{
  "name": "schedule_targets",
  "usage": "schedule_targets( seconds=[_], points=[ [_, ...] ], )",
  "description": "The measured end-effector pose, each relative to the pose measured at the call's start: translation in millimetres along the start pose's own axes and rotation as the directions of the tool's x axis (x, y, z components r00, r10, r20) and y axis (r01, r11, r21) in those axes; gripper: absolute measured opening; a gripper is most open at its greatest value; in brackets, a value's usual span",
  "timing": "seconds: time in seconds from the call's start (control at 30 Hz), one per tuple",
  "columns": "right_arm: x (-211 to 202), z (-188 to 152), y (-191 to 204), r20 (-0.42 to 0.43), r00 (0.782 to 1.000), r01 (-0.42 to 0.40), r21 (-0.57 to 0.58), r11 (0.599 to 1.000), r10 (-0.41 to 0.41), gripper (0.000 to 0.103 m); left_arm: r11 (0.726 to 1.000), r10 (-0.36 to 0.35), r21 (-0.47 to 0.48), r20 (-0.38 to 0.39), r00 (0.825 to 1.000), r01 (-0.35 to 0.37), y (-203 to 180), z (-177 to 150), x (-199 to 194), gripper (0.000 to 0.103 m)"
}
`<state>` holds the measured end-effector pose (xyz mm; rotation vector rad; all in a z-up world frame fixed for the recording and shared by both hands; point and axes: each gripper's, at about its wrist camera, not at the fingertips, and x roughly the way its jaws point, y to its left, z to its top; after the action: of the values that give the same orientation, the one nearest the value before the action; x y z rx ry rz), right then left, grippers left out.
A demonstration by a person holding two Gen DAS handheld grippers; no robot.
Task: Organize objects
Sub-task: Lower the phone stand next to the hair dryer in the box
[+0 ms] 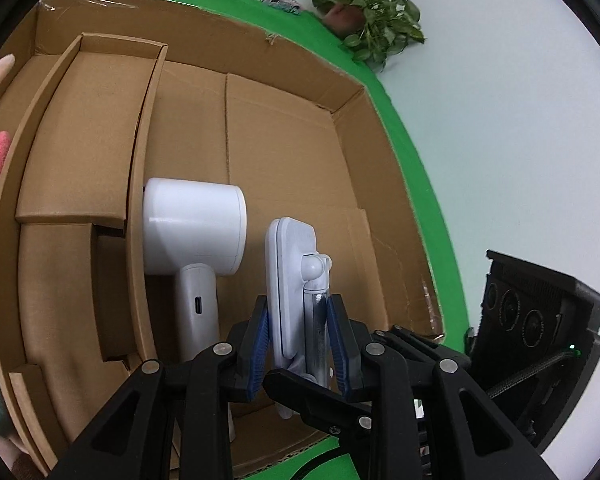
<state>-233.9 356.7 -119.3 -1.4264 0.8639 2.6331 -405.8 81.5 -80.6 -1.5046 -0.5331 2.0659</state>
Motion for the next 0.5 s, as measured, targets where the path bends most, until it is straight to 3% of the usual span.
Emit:
schedule_targets(
  seconds=[0.1,0.13,0.3,0.5],
  points=[
    [0,-1,-2,-0.023,1.000,0.002,0.009,1.000,-0.002,0.066,0.999,0.035,-0.002,0.001,0.999,-0.035,-1,0,-3,0.025],
    [3,-2,-3,-0.047,0.999,0.024,0.015,1.000,-0.023,0.066,0.998,0.061,0.003,0.009,0.998,-0.061,-1,0,-5,0.025],
    [12,-5,-1,-0.103,0.985,0.139,-0.009,0.990,-0.139,0.068,0.997,0.050,0.054,0.055,0.997,-0.053,-8,-5,-29,0.032],
    [12,0,-5,-0.140,0.980,0.143,0.018,0.990,-0.139,0.068,0.978,0.136,0.141,0.127,0.982,-0.154,-13,-25,-60,0.032]
  ],
)
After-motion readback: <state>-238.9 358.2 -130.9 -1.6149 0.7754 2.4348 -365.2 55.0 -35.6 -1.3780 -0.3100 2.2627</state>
